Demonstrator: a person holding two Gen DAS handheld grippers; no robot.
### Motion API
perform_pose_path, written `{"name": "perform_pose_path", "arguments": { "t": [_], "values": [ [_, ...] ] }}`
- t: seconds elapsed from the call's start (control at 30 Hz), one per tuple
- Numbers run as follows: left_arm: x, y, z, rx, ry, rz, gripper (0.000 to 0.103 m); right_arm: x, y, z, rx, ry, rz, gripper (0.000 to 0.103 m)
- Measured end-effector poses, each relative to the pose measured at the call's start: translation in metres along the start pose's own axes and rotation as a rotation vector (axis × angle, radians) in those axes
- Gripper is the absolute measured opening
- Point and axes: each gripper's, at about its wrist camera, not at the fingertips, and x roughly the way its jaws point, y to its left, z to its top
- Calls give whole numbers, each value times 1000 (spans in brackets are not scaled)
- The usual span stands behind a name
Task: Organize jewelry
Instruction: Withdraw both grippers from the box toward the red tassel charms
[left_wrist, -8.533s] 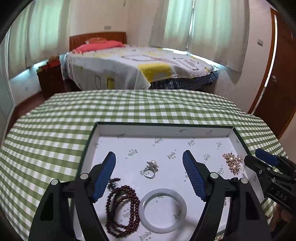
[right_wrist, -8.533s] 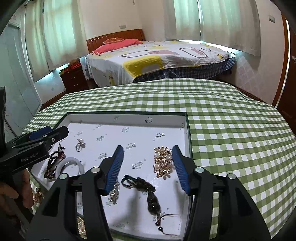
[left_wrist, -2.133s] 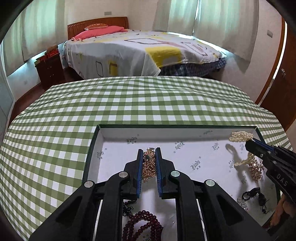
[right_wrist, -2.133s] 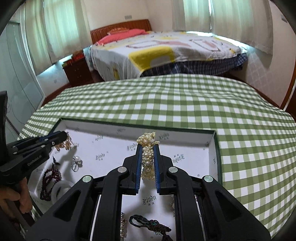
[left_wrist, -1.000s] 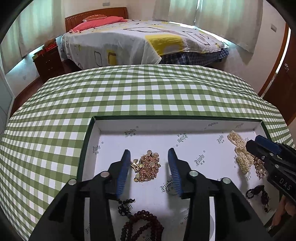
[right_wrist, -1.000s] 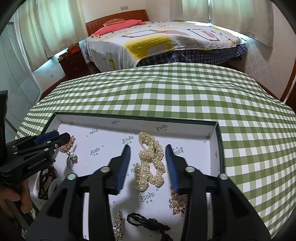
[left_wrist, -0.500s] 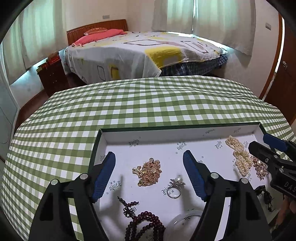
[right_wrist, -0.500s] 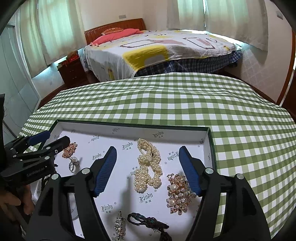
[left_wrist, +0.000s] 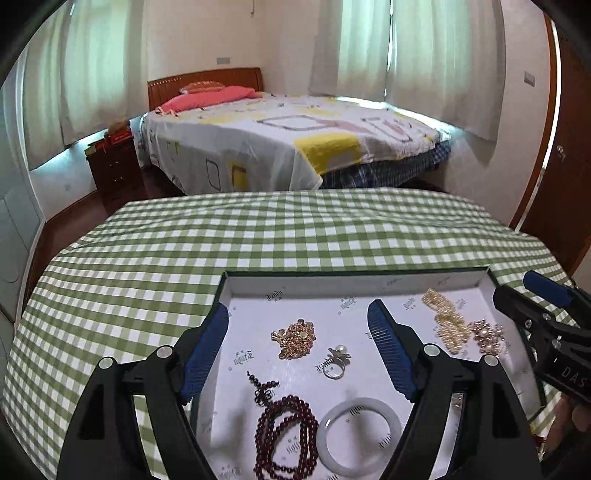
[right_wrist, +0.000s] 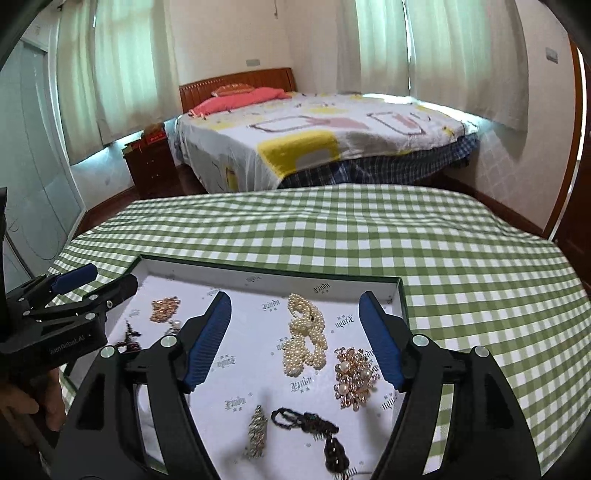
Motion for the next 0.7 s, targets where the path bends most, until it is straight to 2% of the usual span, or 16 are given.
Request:
{"name": "perform_pose_path", "arguments": {
  "t": [0.33, 0.7],
  "values": [
    [-63, 0, -5, -10, -107, -10, 78, -58, 13, -8, -41, -82, -6, 71],
    [-114, 1, -38, -18, -165, -25, 78, -108, 27, -38, -62, -122, -15, 76]
  ]
}}
